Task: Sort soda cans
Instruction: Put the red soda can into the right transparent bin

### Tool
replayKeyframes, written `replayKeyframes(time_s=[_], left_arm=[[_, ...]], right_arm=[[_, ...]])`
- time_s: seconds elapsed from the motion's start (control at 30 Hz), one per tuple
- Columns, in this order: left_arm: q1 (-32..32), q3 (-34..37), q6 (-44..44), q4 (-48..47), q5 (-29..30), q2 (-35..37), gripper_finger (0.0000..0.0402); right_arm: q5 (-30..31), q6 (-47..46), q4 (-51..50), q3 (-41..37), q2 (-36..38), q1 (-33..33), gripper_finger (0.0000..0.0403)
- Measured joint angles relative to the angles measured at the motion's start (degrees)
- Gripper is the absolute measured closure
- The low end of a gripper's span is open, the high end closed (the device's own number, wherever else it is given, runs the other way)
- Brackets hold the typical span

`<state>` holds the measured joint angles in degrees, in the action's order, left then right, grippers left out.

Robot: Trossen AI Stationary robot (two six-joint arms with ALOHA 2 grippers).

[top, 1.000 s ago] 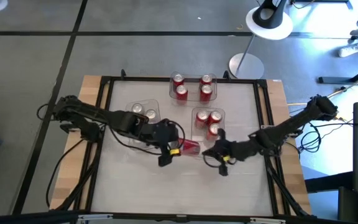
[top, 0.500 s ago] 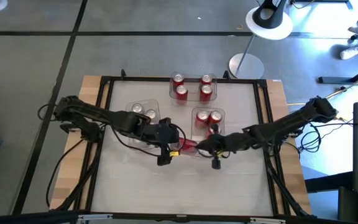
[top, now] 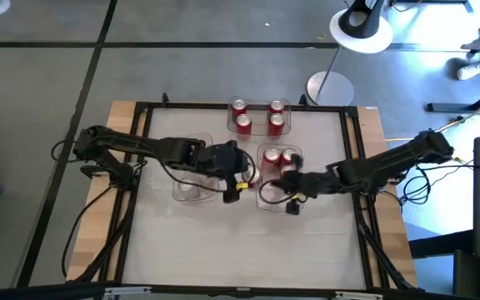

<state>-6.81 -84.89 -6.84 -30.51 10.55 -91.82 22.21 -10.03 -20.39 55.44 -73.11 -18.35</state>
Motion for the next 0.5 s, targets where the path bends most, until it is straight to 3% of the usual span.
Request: replayKeyframes(time_s=[0.23, 0.5], left_arm=[[3.42, 1.0, 2.69, 5.23, -0.01, -3.91, 0.0114], [5.63, 1.06, 4.23, 12.86, -1.45, -13.27, 0.0114]], right_arm=[[4.25, -7.65, -19.82, 2.31, 9.83, 0.0, 0.0398], [5.35, -13.95, -21.67, -3.59, 15.63, 0.0, 0.0397]])
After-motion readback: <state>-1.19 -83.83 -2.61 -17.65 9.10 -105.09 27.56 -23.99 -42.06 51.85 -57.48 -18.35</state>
